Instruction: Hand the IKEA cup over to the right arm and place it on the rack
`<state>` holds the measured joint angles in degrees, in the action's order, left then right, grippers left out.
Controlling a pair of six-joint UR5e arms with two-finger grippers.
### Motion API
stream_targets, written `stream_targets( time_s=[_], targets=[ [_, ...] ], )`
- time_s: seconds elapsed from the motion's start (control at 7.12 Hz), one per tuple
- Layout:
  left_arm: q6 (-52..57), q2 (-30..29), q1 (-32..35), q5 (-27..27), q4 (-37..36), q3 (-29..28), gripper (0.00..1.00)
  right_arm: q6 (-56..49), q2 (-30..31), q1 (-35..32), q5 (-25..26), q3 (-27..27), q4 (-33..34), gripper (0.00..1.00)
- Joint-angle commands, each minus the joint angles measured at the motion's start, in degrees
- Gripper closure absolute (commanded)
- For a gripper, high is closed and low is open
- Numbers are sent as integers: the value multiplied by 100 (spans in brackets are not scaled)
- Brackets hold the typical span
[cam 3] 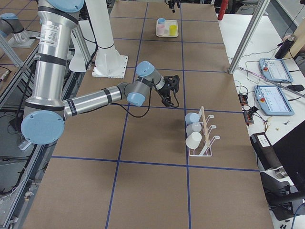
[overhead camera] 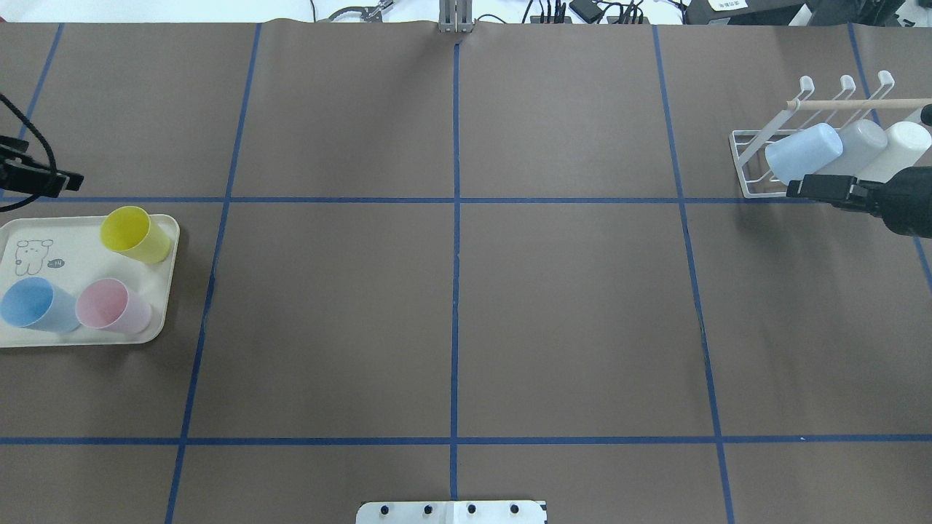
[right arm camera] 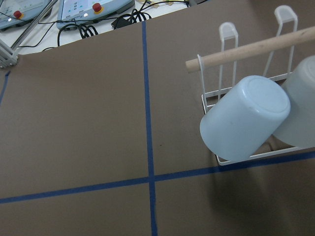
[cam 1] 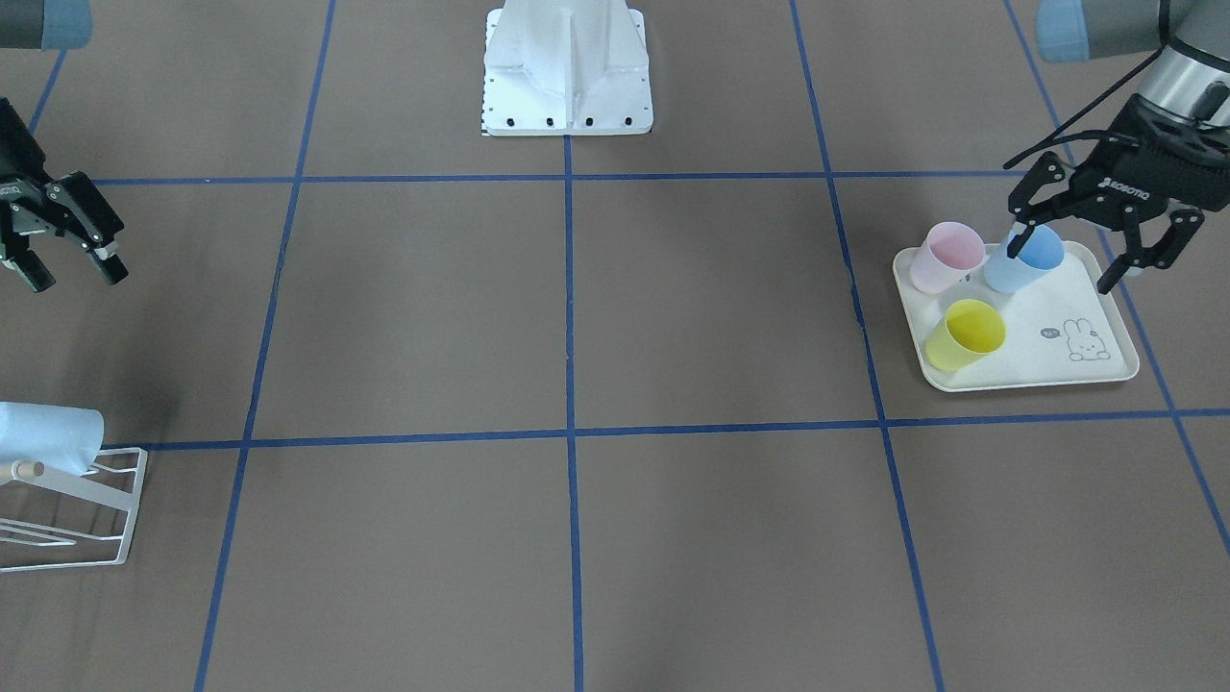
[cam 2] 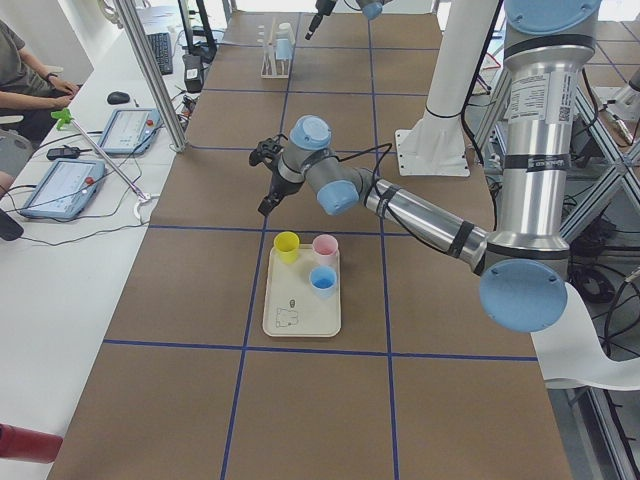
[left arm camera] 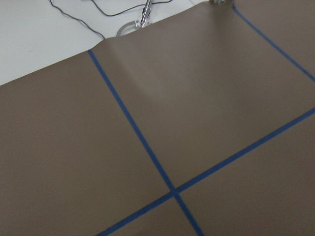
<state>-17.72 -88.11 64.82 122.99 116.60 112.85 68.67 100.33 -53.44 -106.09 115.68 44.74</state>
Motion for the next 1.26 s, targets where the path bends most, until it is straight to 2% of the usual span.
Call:
stream_targets(
  time_s=[0.0, 0.14, 0.56, 0.7, 0.98, 1.12],
  targets=[
    [663, 302, 127, 199, -480, -420, 1, 68, -66, 149, 0, 16, -9, 0],
    [674, 451, 101, 191, -463, -648, 1, 68, -66, 176, 9, 16, -9, 0],
    [639, 400, 83, 208, -418, -738, 1, 295, -145, 255, 35, 25, -9, 0],
    [595, 400, 83, 208, -410, -1026, 1, 314, -154, 273, 36, 25, -9, 0],
    [638, 409, 75, 854, -392, -1282, 1, 314, -163, 299, 44, 25, -9, 0],
    [613, 443, 75, 867, -375, -1310, 1, 314, -163, 299, 44, 51, -9, 0]
  ],
)
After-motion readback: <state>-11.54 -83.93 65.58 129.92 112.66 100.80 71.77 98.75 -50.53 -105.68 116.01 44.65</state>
